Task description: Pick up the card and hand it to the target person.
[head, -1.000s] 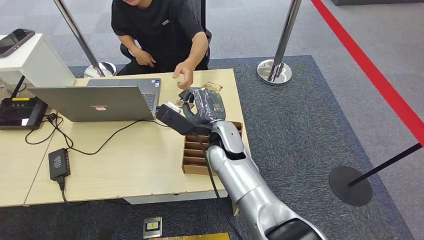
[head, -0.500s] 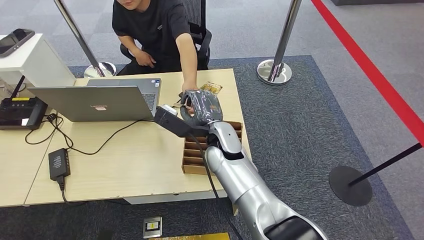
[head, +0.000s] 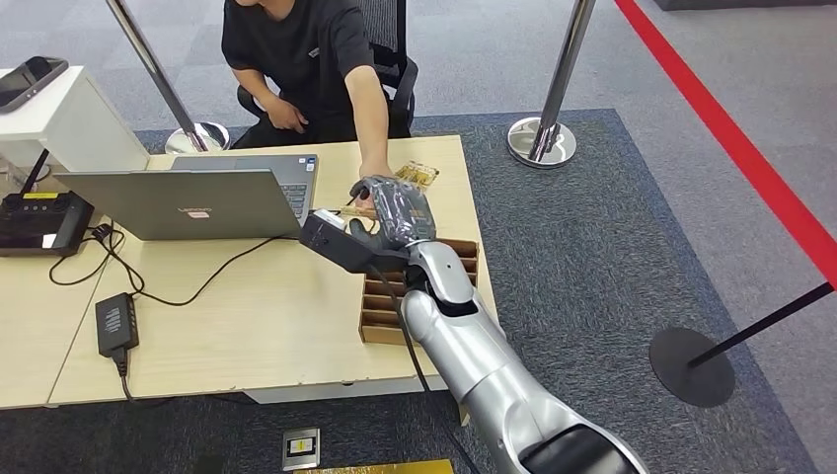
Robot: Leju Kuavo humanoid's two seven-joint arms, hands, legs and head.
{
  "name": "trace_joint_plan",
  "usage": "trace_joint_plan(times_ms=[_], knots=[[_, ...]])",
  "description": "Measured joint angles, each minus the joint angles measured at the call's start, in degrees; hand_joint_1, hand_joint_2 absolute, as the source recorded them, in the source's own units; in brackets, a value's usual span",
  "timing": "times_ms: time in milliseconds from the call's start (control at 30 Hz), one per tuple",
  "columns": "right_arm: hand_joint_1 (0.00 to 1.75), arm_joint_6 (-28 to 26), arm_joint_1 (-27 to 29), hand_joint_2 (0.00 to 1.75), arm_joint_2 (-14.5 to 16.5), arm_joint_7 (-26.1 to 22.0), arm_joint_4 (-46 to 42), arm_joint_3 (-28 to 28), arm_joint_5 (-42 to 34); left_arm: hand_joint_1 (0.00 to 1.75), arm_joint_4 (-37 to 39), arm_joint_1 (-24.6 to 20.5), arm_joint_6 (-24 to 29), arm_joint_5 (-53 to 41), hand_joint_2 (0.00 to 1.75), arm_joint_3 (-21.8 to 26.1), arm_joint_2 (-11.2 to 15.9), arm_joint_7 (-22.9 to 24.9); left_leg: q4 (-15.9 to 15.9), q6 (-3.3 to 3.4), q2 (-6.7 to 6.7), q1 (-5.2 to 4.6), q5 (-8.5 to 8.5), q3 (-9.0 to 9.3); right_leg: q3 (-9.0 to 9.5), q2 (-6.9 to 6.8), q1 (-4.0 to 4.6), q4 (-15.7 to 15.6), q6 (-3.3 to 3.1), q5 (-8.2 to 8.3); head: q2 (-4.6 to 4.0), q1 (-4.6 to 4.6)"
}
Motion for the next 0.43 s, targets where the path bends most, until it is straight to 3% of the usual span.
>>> trace_joint_plan(times_ms=[33, 167, 433], knots=[[0.0, 0.0, -0.1, 1.75, 0.0, 0.2, 0.2, 0.2, -0.1, 0.0, 0.0, 0.0, 0.0, 0.0, 0.0, 0.0, 0.0, 0.0, 0.0, 0.0, 0.0, 0.0, 0.0, 0.0, 0.0, 0.0, 0.0, 0.0, 0.0, 0.0, 0.0, 0.0], [0.0, -0.4, -0.2, 0.0, 0.0, 0.9, 0.8, 0.9, -0.4, 0.0, 0.0, 0.0, 0.0, -0.1, 0.0, 0.0, 0.0, 0.0, 0.0, 0.0, 0.0, 0.0, 0.0, 0.01, 0.0, 0.0, 0.0, 0.0, 0.0, 0.0, 0.0, 0.01], [0.0, -2.4, -0.2, 0.0, -0.1, 1.9, 1.2, 0.9, -0.3, 0.0, 0.0, 0.1, 0.0, -0.5, 0.0, 0.0, 0.0, 0.0, 0.0, 0.0, 0.0, 0.0, 0.0, 0.01, -0.01, 0.0, 0.0, 0.0, 0.0, 0.0, 0.0, 0.0]])
